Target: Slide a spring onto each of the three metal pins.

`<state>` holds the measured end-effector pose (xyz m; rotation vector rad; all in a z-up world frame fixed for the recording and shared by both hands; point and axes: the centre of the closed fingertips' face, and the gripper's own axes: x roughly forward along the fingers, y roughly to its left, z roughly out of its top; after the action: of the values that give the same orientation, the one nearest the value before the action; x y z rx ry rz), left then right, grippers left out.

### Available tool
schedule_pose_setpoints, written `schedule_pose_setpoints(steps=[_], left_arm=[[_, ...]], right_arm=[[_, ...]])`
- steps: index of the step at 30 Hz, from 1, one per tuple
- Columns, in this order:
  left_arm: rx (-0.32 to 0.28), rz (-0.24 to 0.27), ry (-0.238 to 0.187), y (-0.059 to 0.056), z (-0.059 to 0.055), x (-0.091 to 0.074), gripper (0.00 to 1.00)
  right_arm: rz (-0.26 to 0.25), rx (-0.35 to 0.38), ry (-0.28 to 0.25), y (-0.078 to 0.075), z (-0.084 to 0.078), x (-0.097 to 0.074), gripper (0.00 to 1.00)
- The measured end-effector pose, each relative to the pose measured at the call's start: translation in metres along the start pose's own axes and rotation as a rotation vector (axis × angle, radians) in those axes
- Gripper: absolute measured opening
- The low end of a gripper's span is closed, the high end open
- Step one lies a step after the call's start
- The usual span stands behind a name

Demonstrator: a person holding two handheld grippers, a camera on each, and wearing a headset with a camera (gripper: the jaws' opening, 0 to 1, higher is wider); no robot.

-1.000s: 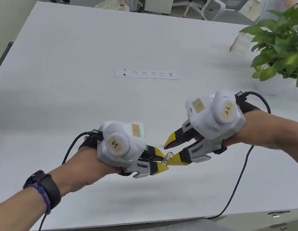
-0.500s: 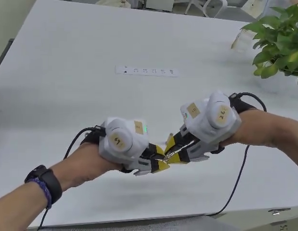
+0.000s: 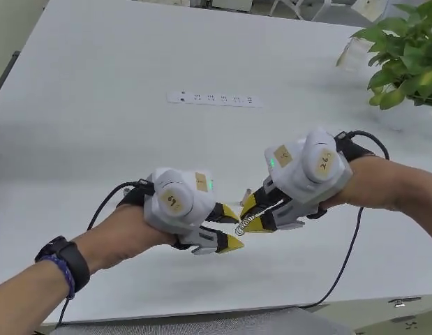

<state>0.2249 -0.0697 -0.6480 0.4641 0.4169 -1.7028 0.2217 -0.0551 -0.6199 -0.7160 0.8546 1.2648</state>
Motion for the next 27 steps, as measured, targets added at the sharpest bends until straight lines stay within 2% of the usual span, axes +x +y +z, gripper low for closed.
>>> schedule_pose_setpoints(steps=[13, 19, 27], left_arm=[[-0.096, 0.075, -0.016, 0.013, -0.019, -0.023, 0.27], [-0.138, 0.119, -0.020, 0.018, -0.029, -0.033, 0.29], [-0.190, 0.173, -0.012, 0.021, -0.048, -0.047, 0.32]], right_arm=[[-0.013, 0.034, 0.006, -0.004, -0.011, 0.000, 0.09], [-0.016, 0.043, 0.028, -0.008, -0.026, 0.002, 0.09], [-0.032, 0.058, 0.038, -0.019, -0.036, 0.004, 0.09]])
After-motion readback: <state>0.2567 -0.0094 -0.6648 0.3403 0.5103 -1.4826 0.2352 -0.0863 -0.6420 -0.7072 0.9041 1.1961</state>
